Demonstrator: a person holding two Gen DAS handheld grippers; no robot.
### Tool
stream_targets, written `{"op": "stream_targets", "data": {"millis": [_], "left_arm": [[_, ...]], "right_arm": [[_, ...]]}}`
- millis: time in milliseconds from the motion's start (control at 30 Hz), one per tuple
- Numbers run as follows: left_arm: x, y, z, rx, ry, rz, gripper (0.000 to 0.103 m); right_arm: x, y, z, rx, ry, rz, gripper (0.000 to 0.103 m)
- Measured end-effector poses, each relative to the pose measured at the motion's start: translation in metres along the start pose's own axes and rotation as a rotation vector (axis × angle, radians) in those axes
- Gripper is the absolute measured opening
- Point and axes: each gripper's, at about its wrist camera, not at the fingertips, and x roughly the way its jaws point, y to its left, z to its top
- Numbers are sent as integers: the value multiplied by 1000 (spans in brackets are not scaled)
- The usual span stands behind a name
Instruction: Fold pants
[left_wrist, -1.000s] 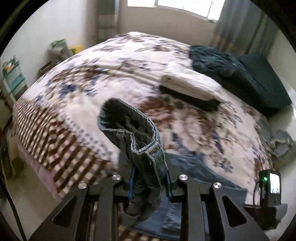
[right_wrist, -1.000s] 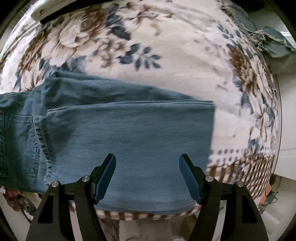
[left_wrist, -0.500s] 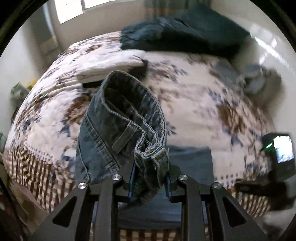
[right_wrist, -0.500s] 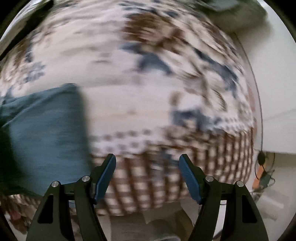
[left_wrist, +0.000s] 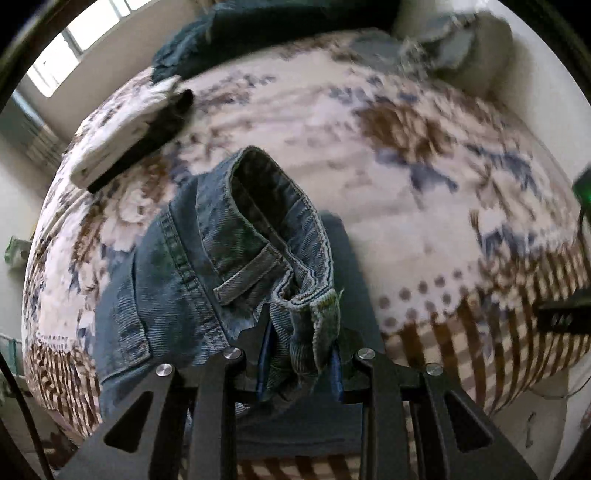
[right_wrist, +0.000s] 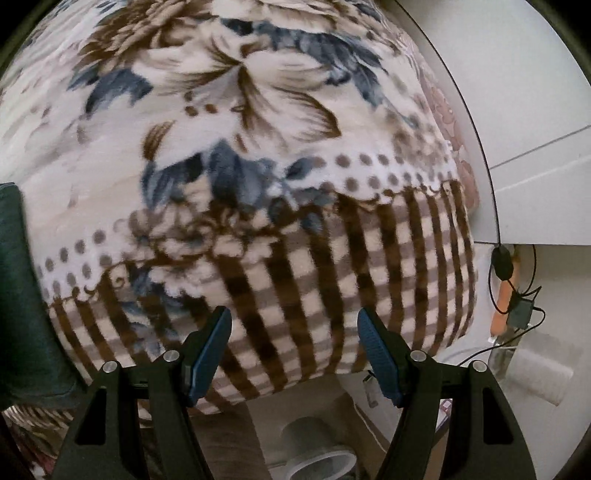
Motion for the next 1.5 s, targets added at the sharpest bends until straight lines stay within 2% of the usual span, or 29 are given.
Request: {"op": "stream_targets", "data": {"millis": [67, 133, 167, 233, 267, 400, 500, 567, 633, 667, 767, 867, 933, 967, 1033, 1133, 1233, 1333, 1400, 1467, 1500], "left_arm": [[11, -7, 0, 15, 74, -2, 32], [8, -4, 2, -33, 112, -81, 46], [4, -2, 4, -53, 120, -116, 50], [-12, 2, 8, -79, 101, -173, 86], [-20, 6, 9, -91, 86, -185, 91], [-43, 49, 6, -212, 62, -184, 93], [-41, 116, -6, -354, 94, -60, 93], [-33, 153, -16, -416, 106, 7, 93], [-20, 183, -25, -439, 114, 52, 93], [-11, 197, -29, -446, 142, 87, 93], [10, 225, -39, -516, 188, 83, 93], [22, 236, -42, -573, 202, 53, 93], [25, 239, -42, -581, 208, 53, 93], [25, 240, -41, -586, 206, 49, 93], [24, 240, -40, -590, 199, 46, 93], [23, 245, -37, -599, 174, 9, 93], [19, 251, -36, -620, 137, -52, 93], [21, 259, -34, -634, 133, -82, 93], [28, 265, -32, -645, 145, -102, 93], [43, 270, -27, -646, 163, -145, 93], [48, 272, -26, -646, 170, -155, 93]], "right_arm": [[0, 0, 1, 5, 2, 18, 73], [-2, -1, 1, 20, 1, 77, 73], [-1, -3, 2, 26, 5, 105, 73], [-5, -5, 4, 53, 31, 207, 73], [-8, -6, 4, 64, 33, 255, 73], [-33, 5, 11, 63, 18, 511, 73], [-49, 34, 20, 13, 24, 697, 73], [-58, 65, 28, -40, 23, 767, 73], [-66, 96, 32, -91, 14, 797, 73], [-70, 117, 36, -129, 1, 802, 73], [-74, 169, 43, -228, 5, 818, 73], [-57, 212, 49, -320, 56, 715, 72], [-59, 218, 49, -320, 38, 707, 23], [-66, 218, 45, -335, 13, 679, 19], [-76, 211, 38, -328, 2, 689, 11], [-85, 183, 28, -269, 19, 726, 7], [-95, 136, 20, -146, 33, 750, 6], [-99, 108, 11, -119, 5, 676, 6], [-87, 102, 9, -107, 37, 636, 7], [-70, 107, 11, -107, 103, 685, 10], [-63, 112, 13, -114, 149, 739, 12]]}}
